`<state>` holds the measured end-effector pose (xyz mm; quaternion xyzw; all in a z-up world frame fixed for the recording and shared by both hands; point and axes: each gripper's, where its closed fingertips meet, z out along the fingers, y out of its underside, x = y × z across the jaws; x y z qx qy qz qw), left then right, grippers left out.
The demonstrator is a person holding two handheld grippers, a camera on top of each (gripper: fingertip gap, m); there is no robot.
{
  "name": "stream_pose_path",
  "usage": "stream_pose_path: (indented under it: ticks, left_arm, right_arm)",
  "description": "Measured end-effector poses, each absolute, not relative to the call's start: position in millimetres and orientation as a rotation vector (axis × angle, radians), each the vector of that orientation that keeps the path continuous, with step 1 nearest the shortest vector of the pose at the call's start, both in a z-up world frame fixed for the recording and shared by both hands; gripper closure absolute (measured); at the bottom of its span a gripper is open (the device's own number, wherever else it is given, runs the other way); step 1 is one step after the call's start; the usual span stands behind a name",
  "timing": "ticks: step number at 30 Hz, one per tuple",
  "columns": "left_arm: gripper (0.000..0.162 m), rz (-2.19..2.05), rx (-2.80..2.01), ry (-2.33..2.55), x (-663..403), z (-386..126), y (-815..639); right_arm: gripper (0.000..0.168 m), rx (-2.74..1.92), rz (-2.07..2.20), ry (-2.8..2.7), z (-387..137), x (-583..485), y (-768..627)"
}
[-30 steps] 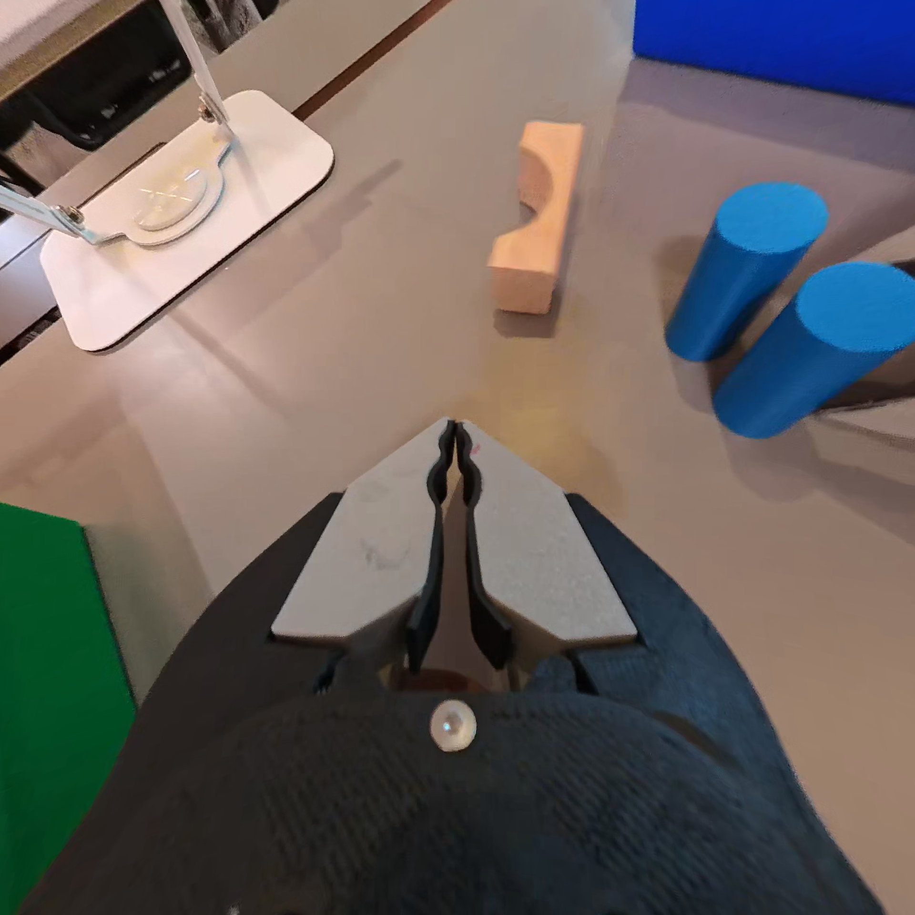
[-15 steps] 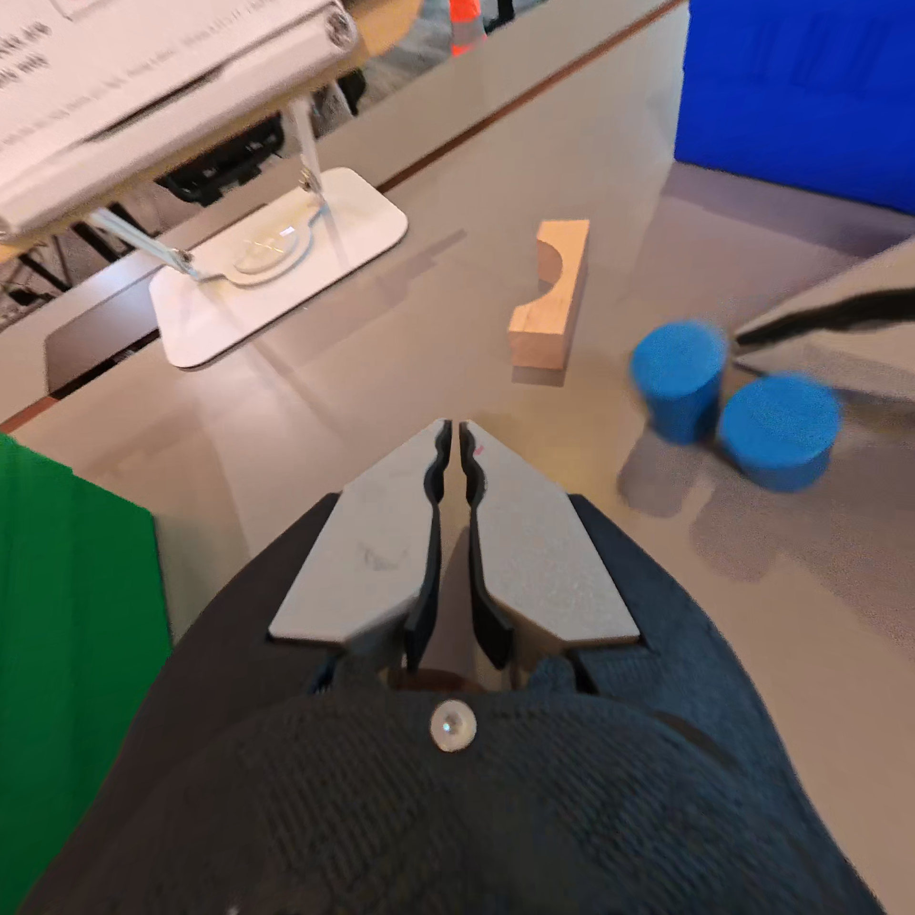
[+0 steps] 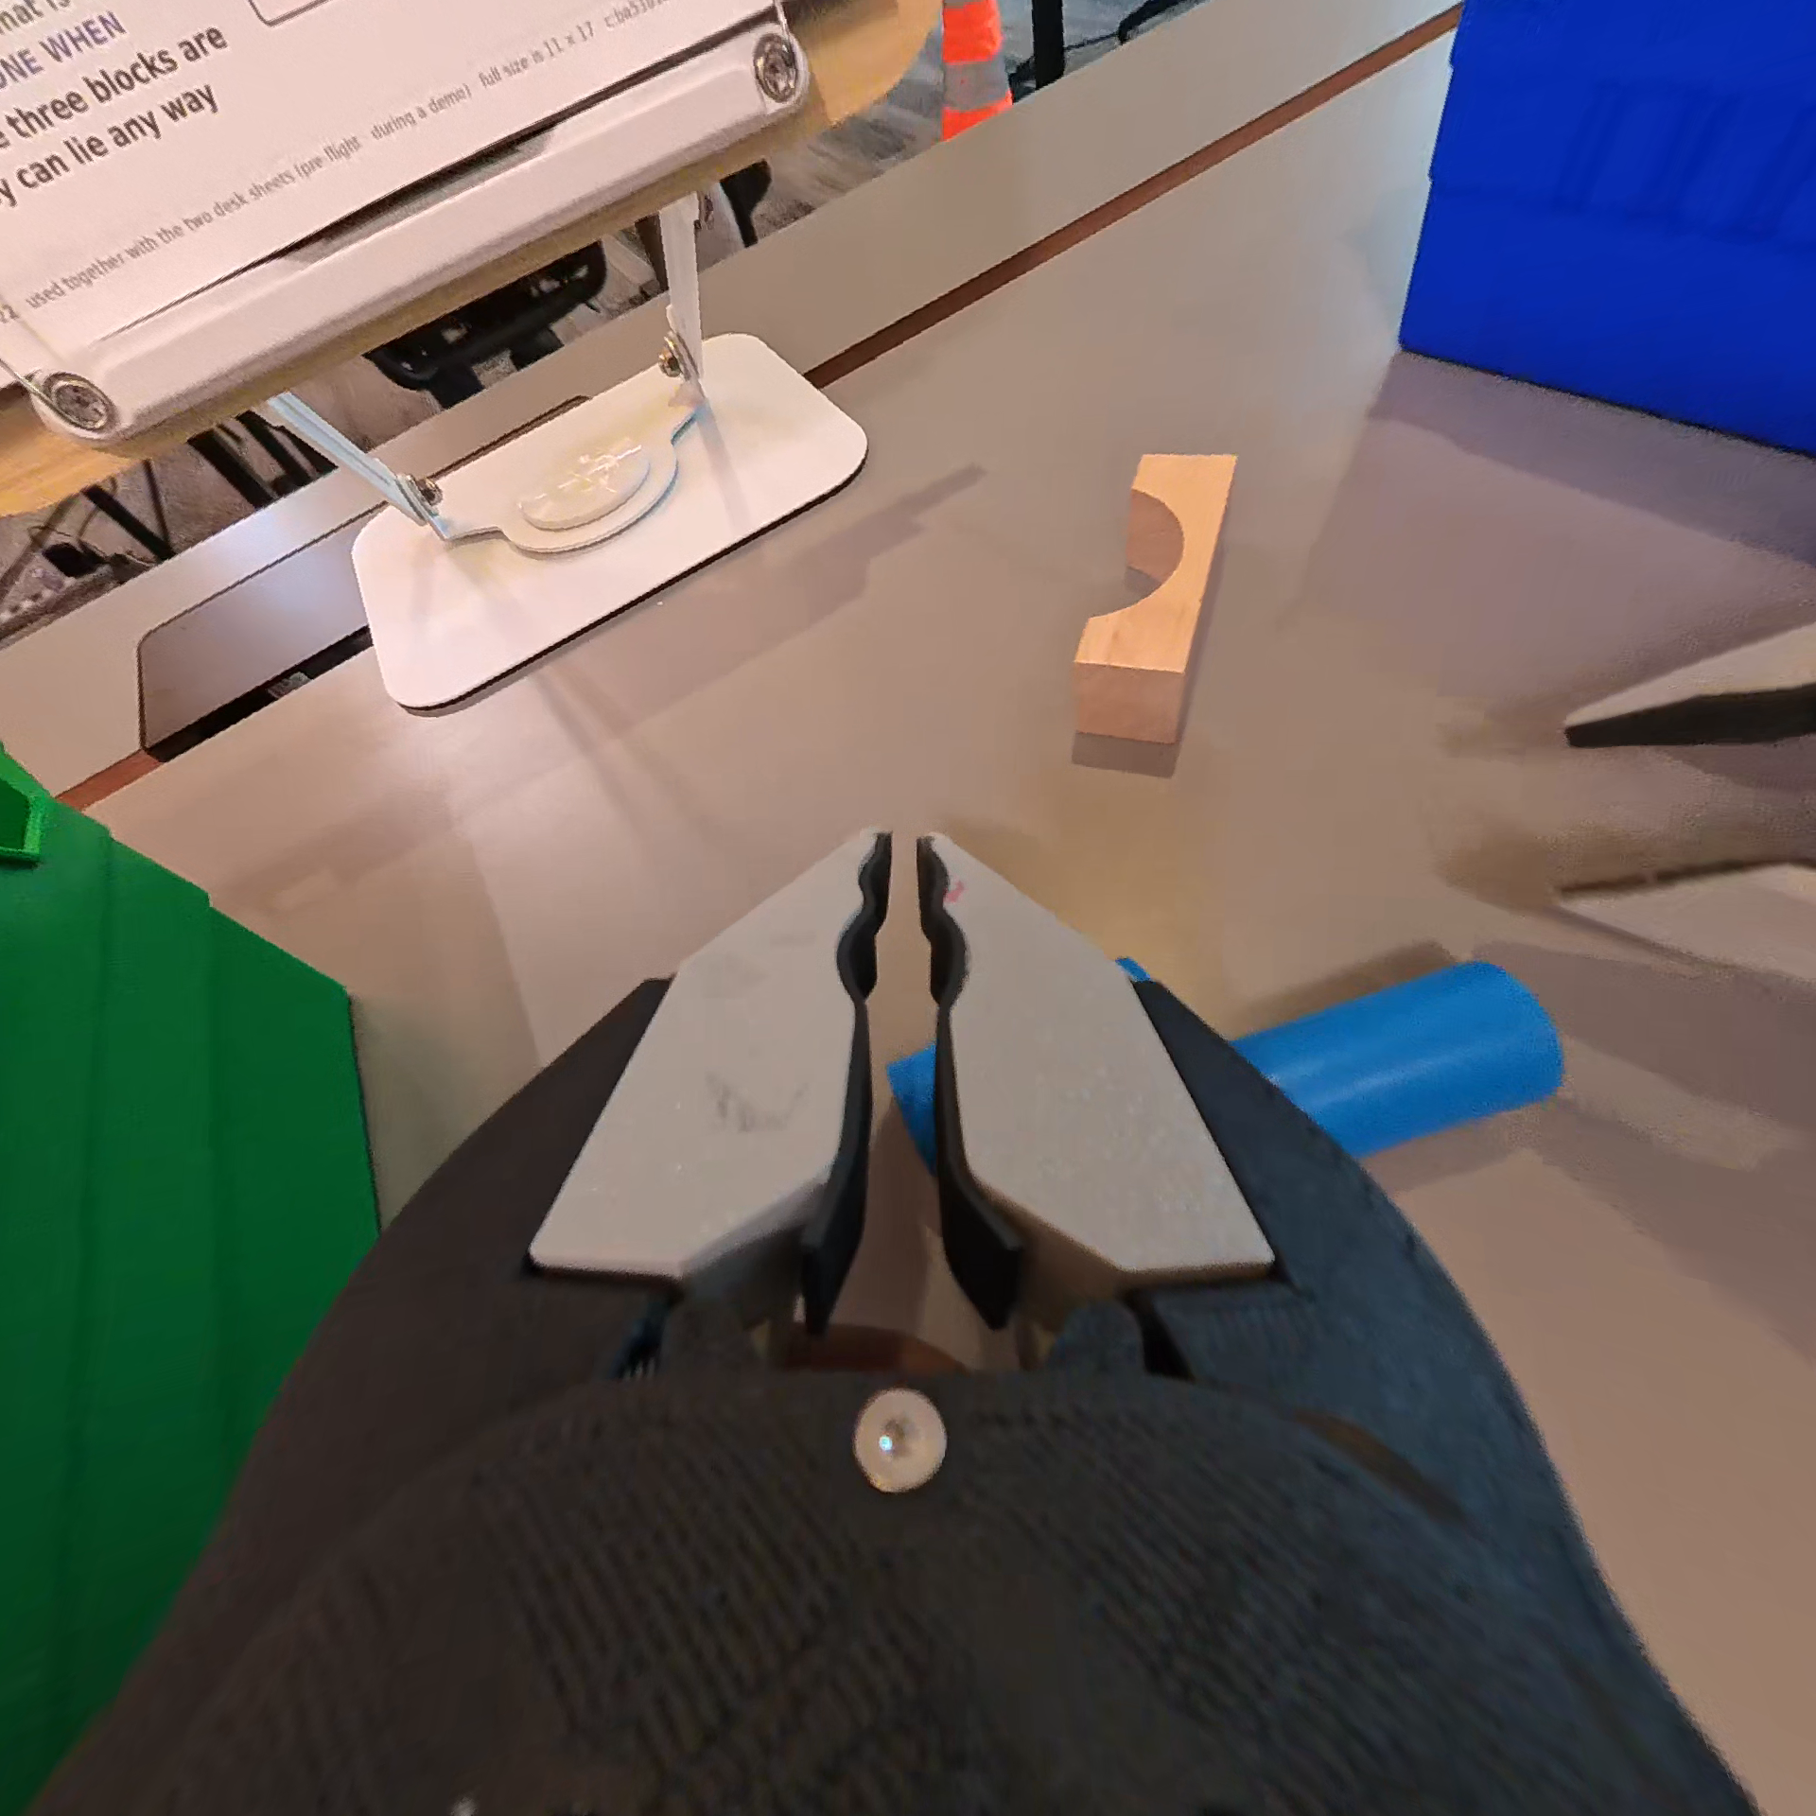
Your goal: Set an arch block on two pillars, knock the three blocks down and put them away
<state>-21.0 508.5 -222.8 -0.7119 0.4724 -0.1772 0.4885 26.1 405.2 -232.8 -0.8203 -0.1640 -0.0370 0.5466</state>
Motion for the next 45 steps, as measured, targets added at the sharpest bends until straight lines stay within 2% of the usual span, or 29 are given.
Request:
stream_pose_path:
  ticks: [5, 8, 11, 12, 14, 17, 21, 25, 31, 37, 41, 43, 45]
  left_arm:
    - [0.158, -0.429, -1.710, 1.146, -21, -219, 507]
    - [0.152, -0.433, -1.696, 1.144, -21, -217, 507]
    - [0.149, -0.429, -1.701, 1.140, -21, -218, 508]
    - [0.148, -0.429, -1.703, 1.140, -22, -218, 509]
    - [0.148, -0.427, -1.708, 1.139, -22, -219, 510]
    - [0.148, -0.422, -1.710, 1.143, -22, -220, 511]
    - [0.148, -0.413, -1.708, 1.155, -21, -222, 509]
    - [0.148, -0.397, -1.707, 1.153, -22, -224, 511]
    - [0.149, -0.405, -1.704, 1.089, -27, -217, 519]
    - [0.149, -0.407, -1.727, 1.070, -31, -221, 526]
    - [0.149, -0.384, -1.740, 1.111, -30, -229, 525]
    - [0.149, -0.373, -1.736, 1.124, -28, -231, 524]
    - [0.149, -0.364, -1.729, 1.130, -28, -231, 524]
  right_arm:
    - [0.137, -1.925, 0.053, -0.589, -237, -8, 401]
    - [0.126, -1.996, 0.103, -0.646, -248, -8, 412]
    - [0.124, -2.109, 0.171, -0.718, -268, -5, 422]
    - [0.125, -2.158, 0.176, -0.755, -278, -3, 424]
    - [0.137, -2.172, 0.287, -0.809, -281, -11, 425]
    - [0.138, -2.184, 0.349, -0.808, -281, -13, 427]
    - [0.138, -2.153, 0.277, -0.856, -281, -15, 424]
    - [0.138, -2.065, -0.068, -0.876, -274, -3, 428]
    - [0.138, -1.789, -0.577, -0.703, -210, 31, 438]
    - [0.138, -1.503, -0.631, -0.355, -115, 66, 401]
    - [0.138, -1.483, -0.716, -0.186, -64, 113, 367]
    - [0.138, -1.532, -0.740, -0.068, -50, 152, 349]
    - [0.138, -1.699, -0.706, 0.031, -63, 196, 340]
